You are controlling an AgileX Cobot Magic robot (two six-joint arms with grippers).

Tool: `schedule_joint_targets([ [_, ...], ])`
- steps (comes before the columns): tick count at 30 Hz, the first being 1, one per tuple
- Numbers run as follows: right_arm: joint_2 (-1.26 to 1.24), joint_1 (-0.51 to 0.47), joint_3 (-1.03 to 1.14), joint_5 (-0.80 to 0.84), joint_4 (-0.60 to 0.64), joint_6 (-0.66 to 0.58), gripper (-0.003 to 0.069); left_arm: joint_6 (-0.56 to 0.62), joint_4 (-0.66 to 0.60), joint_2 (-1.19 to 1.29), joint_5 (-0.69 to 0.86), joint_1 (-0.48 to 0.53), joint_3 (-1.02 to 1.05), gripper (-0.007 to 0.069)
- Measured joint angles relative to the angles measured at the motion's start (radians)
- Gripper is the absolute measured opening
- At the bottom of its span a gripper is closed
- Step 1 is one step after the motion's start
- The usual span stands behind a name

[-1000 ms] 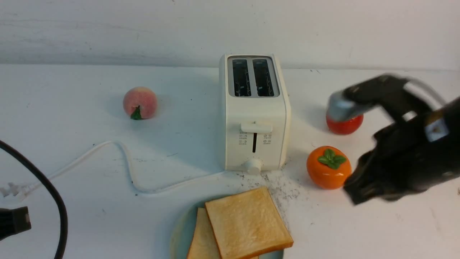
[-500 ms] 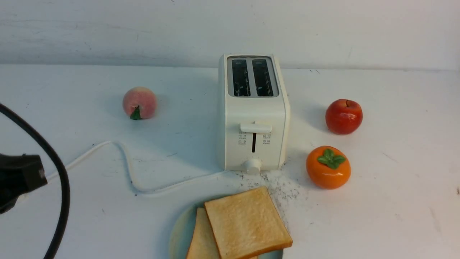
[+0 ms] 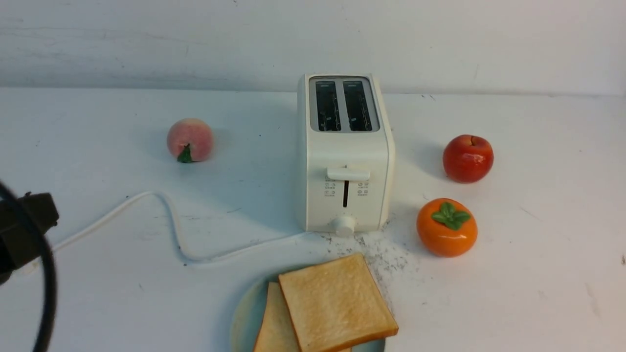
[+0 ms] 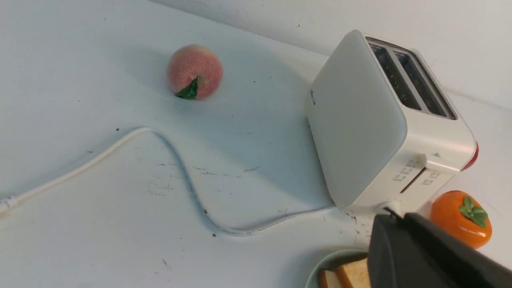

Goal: Take toasted bread from bread machine on white table place on plate.

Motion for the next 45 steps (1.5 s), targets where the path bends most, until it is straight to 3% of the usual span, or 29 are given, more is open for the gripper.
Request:
schedule_joint_targets([
  [9, 0.0, 0.0, 0.018, 0.003, -0.001, 0.001, 0.001, -0.006, -0.008, -0.25, 0.019, 0.0, 0.11, 0.0017],
  [28, 0.0, 0.0, 0.018, 0.003, -0.001, 0.002, 0.0028, 0.011, 0.025, -0.266, -0.018, 0.0, 0.146, 0.0034],
  [33, 0.0, 0.0, 0.018, 0.003, -0.001, 0.002, 0.0034, 0.106, -0.035, -0.329, -0.156, 0.044, 0.26, 0.0038],
  [37, 0.0, 0.0, 0.018, 0.003, -0.001, 0.002, 0.0041, 0.292, -0.226, -0.459, -0.29, 0.167, 0.435, 0.0038],
  [42, 0.0, 0.0, 0.018, 0.003, -0.001, 0.002, 0.0043, 0.501, -0.428, -0.562, -0.314, 0.317, 0.595, 0.0039],
  [45, 0.0, 0.0, 0.018, 0.003, -0.001, 0.002, 0.0047, 0.549, -0.443, -0.567, -0.263, 0.351, 0.619, 0.0043],
])
